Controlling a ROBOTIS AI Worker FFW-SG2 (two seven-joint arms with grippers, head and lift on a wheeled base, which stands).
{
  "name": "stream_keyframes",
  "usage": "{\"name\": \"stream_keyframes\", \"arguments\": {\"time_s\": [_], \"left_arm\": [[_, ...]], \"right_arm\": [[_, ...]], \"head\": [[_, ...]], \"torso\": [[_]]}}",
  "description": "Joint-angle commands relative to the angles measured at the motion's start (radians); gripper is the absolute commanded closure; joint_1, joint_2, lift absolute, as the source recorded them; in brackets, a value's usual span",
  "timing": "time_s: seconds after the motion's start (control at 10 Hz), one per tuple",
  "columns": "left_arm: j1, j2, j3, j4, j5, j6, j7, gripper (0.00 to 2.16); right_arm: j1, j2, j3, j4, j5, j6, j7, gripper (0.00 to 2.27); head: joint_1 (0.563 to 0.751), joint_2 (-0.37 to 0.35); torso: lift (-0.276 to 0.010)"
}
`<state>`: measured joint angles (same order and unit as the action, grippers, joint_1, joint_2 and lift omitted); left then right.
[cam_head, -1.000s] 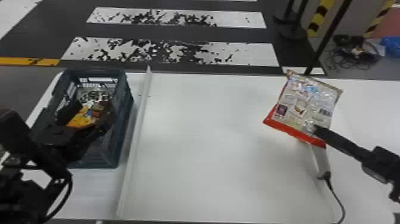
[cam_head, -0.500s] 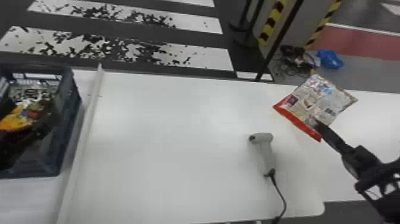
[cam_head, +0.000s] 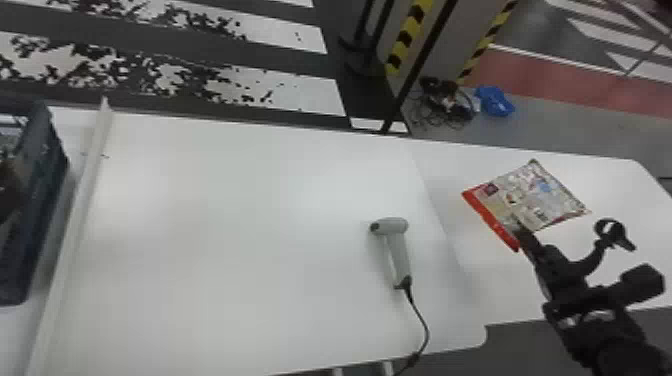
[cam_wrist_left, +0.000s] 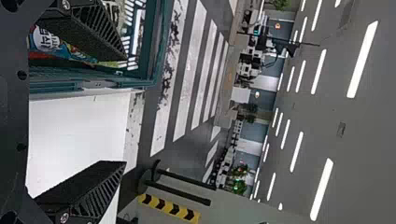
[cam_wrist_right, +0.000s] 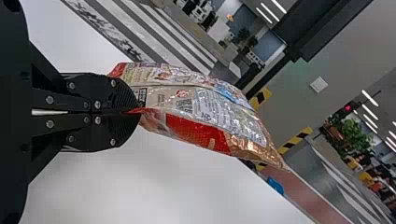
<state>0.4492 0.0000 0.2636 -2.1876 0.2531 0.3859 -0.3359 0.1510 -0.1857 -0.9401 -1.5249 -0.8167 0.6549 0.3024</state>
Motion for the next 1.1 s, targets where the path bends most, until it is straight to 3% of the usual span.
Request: {"name": "stream_keyframes", "arguments": {"time_s": [0.0,0.2,0.3,0.5,0.6,0.8,1.0], "left_arm": [[-0.001,-0.003,-0.001,0.000,0.000,0.000,0.000,0.08],[-0.003,-0.003,-0.003,0.003,0.002,0.000,0.000,0.08],[-0.003,-0.003,-0.004,0.003,0.003,0.000,-0.002,0.08],[-0.003,-0.003,-0.007,0.002,0.005,0.000,-0.002,0.08],[-0.003,-0.003,-0.012,0.002,0.006,0.000,-0.002,0.08],[-0.004,-0.003,-0.015,0.005,0.006,0.000,-0.002,0.08],[-0.003,-0.003,-0.015,0.000,0.006,0.000,-0.002,0.08]], "right_arm": [[-0.013,-0.024,0.023,0.103,-0.001,-0.060,-0.026,2.26],[-0.030,-0.043,0.047,0.206,0.002,-0.146,-0.042,2.24],[-0.036,-0.043,0.050,0.233,0.002,-0.192,-0.046,1.83],[-0.036,-0.054,0.060,0.253,0.007,-0.198,-0.097,0.20],[-0.036,-0.066,0.067,0.258,0.022,-0.159,-0.131,0.04],[-0.028,-0.063,0.069,0.252,0.024,-0.152,-0.140,0.04],[0.035,-0.018,0.070,0.108,0.030,-0.189,-0.138,0.05]], "head": [[0.695,-0.350],[0.695,-0.350],[0.695,-0.350],[0.695,-0.350],[0.695,-0.350],[0.695,-0.350],[0.695,-0.350]], "torso": [[-0.095],[-0.095],[-0.095],[-0.095],[-0.095],[-0.095],[-0.095]]}}
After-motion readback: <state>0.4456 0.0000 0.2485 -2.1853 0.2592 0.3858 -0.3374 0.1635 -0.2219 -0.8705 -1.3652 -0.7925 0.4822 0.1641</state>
